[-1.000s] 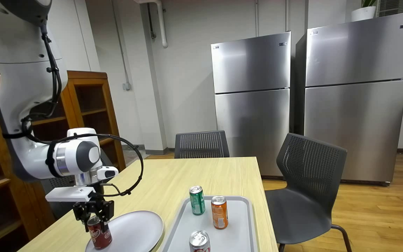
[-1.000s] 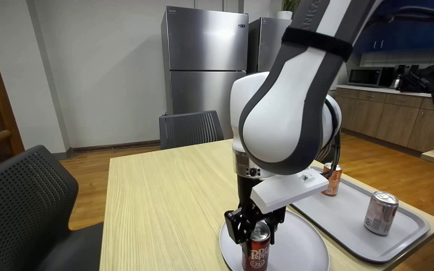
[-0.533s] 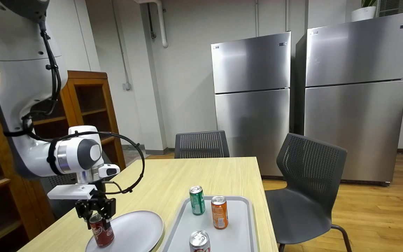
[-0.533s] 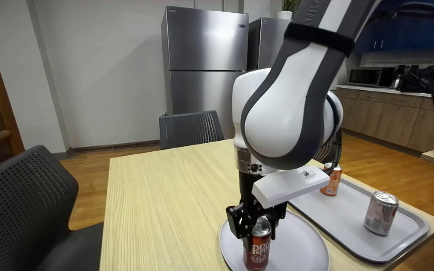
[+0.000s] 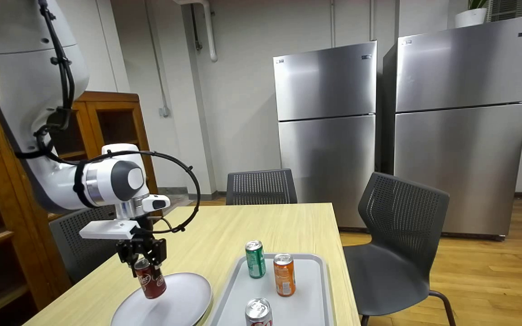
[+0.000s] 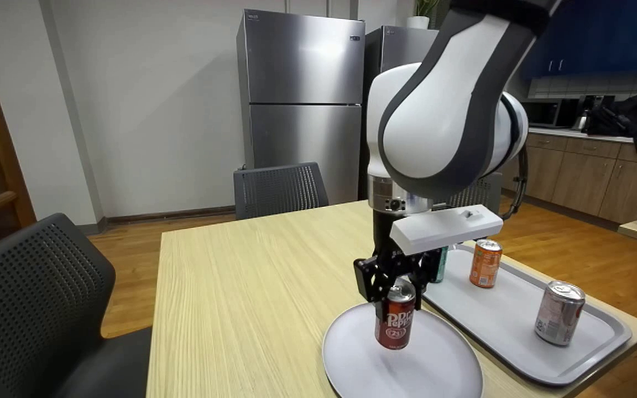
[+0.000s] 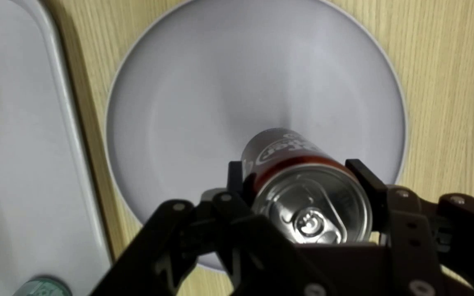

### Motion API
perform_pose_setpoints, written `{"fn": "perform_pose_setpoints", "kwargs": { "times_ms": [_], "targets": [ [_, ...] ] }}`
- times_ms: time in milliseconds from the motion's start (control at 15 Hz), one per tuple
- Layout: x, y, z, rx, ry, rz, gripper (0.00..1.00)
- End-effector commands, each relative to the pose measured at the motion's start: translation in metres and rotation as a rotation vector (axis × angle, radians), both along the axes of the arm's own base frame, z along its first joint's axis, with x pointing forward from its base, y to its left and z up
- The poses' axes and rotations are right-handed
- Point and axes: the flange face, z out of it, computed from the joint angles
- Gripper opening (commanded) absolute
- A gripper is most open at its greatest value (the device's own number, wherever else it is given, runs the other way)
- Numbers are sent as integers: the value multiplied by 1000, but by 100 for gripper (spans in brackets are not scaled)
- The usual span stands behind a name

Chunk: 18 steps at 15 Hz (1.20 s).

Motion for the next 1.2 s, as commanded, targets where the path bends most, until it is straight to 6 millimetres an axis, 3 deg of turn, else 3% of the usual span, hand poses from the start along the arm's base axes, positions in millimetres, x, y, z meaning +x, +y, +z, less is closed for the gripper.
{"fn": "perform_pose_setpoints", "kwargs": {
  "times_ms": [0, 600, 1133],
  "targets": [
    [1, -33, 18, -10, -7, -54, 38],
    [19, -125, 20, -12, -9, -179, 38],
    [32, -200, 19, 13, 1, -172, 38]
  ]
}}
